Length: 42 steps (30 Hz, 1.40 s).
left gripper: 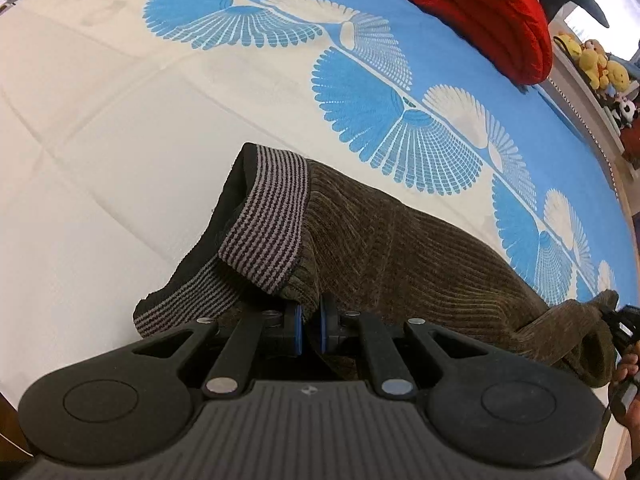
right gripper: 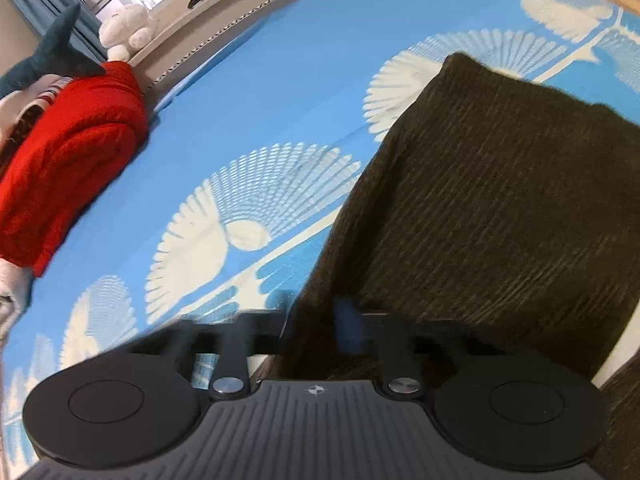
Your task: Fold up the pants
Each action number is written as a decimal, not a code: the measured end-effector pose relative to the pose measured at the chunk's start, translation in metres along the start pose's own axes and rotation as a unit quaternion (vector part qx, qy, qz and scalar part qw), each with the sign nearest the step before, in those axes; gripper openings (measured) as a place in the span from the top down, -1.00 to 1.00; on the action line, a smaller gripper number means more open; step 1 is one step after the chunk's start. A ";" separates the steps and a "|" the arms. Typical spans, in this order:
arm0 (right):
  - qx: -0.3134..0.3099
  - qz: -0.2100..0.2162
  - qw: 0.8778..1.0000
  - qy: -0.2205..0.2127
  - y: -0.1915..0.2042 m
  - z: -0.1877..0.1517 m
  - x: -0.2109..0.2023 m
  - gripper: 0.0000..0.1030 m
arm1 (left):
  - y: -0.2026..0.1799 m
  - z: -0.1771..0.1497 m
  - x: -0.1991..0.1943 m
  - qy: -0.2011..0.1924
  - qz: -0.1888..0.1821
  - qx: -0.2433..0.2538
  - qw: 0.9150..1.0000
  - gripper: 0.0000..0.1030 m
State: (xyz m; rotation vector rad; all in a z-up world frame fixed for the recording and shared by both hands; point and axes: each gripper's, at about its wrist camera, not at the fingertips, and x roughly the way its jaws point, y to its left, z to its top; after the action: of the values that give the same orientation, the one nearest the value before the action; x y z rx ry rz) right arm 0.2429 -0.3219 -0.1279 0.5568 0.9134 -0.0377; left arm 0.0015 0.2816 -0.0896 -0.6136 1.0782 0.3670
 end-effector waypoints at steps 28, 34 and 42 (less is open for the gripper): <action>-0.059 -0.090 0.994 -0.006 -0.132 -0.094 -0.238 0.28 | 0.053 -0.013 -0.024 0.026 0.004 -0.045 0.999 0.24; -0.180 -0.107 0.978 -0.017 -0.107 -0.068 -0.181 0.03 | 0.046 -0.013 -0.013 0.035 0.015 -0.044 0.998 0.10; -0.326 -0.177 0.928 0.030 -0.086 -0.082 -0.116 0.22 | 0.048 -0.006 -0.002 0.033 0.039 -0.055 0.997 0.03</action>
State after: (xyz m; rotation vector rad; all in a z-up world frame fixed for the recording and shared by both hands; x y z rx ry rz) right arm 0.0875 -0.3805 -0.1171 -0.2315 1.0098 -0.0411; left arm -0.0307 0.3154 -0.1035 -0.6866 1.1535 0.4781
